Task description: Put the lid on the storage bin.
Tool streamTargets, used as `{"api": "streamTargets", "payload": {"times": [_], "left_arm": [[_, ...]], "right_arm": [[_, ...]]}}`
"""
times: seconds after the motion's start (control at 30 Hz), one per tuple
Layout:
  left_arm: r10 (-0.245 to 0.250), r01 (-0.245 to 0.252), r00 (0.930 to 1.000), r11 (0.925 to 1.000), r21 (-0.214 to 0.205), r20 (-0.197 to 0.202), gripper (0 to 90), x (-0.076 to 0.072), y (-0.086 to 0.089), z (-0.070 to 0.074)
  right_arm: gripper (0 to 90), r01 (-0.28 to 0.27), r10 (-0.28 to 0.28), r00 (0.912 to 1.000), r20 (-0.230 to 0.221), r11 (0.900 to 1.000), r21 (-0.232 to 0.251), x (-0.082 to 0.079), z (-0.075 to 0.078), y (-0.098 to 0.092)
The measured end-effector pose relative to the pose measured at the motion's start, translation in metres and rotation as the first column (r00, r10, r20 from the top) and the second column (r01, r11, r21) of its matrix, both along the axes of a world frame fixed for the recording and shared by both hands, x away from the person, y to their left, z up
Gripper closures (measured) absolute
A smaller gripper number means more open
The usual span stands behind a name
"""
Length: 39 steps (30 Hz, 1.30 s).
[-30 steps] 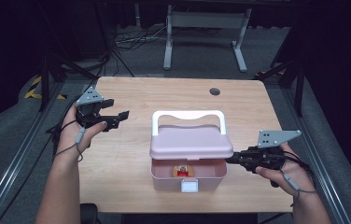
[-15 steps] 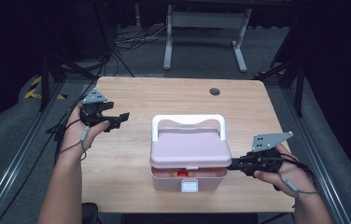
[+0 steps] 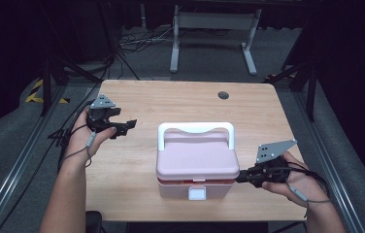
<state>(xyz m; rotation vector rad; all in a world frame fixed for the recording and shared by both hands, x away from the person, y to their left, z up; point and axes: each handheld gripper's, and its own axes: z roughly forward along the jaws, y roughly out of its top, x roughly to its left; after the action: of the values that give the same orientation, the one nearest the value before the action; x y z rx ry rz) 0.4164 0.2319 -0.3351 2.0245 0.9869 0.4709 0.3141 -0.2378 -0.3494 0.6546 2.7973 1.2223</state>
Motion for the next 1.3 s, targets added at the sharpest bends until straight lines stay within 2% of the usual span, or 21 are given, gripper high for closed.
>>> {"api": "streamTargets", "payload": {"times": [0.4, 0.83, 1.2, 1.3], "left_arm": [[-0.004, 0.004, 1.0000, 1.0000, 0.002, -0.004, 25.7, -0.0002, -0.0008, -0.0002], [-0.011, 0.011, 0.9999, 0.9999, 0.011, -0.011, 25.7, 0.0007, -0.0026, -0.0019], [-0.013, 0.013, 0.9998, 0.9998, 0.013, -0.013, 25.7, 0.0007, -0.0032, -0.0021], [-0.013, 0.013, 0.9998, 0.9998, 0.014, -0.013, 25.7, 0.0008, -0.0031, -0.0021]], "right_arm": [[85.9, -0.009, 0.009, 0.9999, -0.007, 0.9999, -0.008, -0.0041, 0.0044, -0.0019], [86.5, -0.014, 0.013, 0.9998, -0.015, 0.9989, -0.044, -0.0084, 0.0077, -0.0043], [86.6, -0.026, 0.023, 0.9991, -0.034, 0.9964, -0.081, -0.0082, 0.0040, -0.0020], [88.3, -0.028, 0.027, 0.9994, -0.021, 0.9956, -0.090, -0.0078, 0.0041, -0.0019]]}}
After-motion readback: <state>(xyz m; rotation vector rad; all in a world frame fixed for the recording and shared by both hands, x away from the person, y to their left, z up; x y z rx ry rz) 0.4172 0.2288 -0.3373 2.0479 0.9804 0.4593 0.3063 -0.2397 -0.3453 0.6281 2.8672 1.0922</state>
